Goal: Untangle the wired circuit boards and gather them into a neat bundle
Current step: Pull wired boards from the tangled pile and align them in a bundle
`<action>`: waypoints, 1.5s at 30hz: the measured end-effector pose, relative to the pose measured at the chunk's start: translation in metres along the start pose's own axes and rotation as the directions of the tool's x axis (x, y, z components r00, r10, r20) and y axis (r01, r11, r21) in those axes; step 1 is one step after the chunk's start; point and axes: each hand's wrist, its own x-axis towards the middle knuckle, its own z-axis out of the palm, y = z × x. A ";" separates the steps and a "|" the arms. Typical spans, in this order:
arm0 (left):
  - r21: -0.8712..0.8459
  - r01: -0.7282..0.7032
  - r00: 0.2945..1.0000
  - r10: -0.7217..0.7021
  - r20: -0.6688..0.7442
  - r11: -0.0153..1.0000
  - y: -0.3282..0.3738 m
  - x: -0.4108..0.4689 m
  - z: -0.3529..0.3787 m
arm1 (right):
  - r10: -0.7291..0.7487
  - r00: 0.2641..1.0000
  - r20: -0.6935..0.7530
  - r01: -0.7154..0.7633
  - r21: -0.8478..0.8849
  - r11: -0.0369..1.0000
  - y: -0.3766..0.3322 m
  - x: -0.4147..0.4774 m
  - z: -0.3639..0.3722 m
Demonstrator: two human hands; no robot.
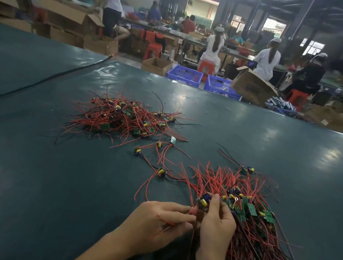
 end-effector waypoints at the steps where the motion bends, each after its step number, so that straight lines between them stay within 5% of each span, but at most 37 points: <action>1: 0.001 -0.023 1.000 0.023 -0.014 1.000 0.000 0.001 0.002 | -0.005 1.000 -0.007 0.005 -0.007 1.000 0.000 0.002 -0.001; 4: -0.023 -0.053 0.996 0.051 -0.076 0.998 -0.001 0.002 0.006 | -0.036 0.999 -0.018 0.035 -0.030 0.999 -0.001 0.005 -0.004; 7: -0.302 0.081 0.969 -0.146 -0.201 0.950 0.003 0.003 0.011 | -0.033 0.998 -0.048 0.035 0.048 0.998 -0.004 0.008 -0.008; 10: -0.742 0.220 0.836 -0.515 -0.191 0.633 0.004 0.012 0.006 | 0.043 0.999 -0.022 -0.037 0.225 0.974 -0.008 0.005 -0.005; 13: -0.887 0.239 0.749 -0.656 -0.090 0.395 -0.002 0.018 -0.006 | 0.158 0.987 0.042 -0.158 0.492 0.856 -0.015 -0.001 -0.002; 14: -0.871 0.256 0.744 -0.661 -0.099 0.419 -0.004 0.019 -0.009 | 0.174 0.983 0.055 -0.174 0.573 0.801 -0.016 -0.001 -0.003; 16: -0.694 0.321 0.756 -0.616 -0.222 0.645 -0.010 0.016 -0.016 | 0.171 0.981 0.097 -0.192 0.663 0.724 -0.017 -0.002 -0.003; 18: -0.223 0.384 0.813 -0.442 -0.378 0.896 -0.019 0.009 -0.020 | 0.156 0.974 0.166 -0.227 0.643 0.731 -0.014 -0.005 -0.001; 20: 0.260 0.401 0.884 -0.296 -0.362 0.879 -0.026 0.005 -0.022 | 0.137 0.965 0.222 -0.245 0.586 0.772 -0.009 -0.011 0.005; 22: 0.425 0.459 0.887 -0.376 -0.268 0.780 -0.031 0.003 -0.021 | 0.101 0.964 0.247 -0.221 0.529 0.819 -0.005 -0.017 0.011; 33: 0.436 0.556 0.831 -0.472 -0.295 0.708 -0.040 0.001 -0.033 | -0.157 0.948 0.276 0.130 0.115 0.985 0.012 -0.014 0.011; 42: 0.514 0.664 0.734 -0.603 -0.312 0.543 -0.035 0.004 -0.050 | -0.077 0.895 0.440 0.161 -0.158 0.974 0.031 -0.013 0.018; 45: 0.329 0.714 0.700 -0.642 -0.312 0.619 -0.034 0.005 -0.051 | -0.072 0.904 0.422 0.179 -0.222 0.959 0.035 -0.010 0.017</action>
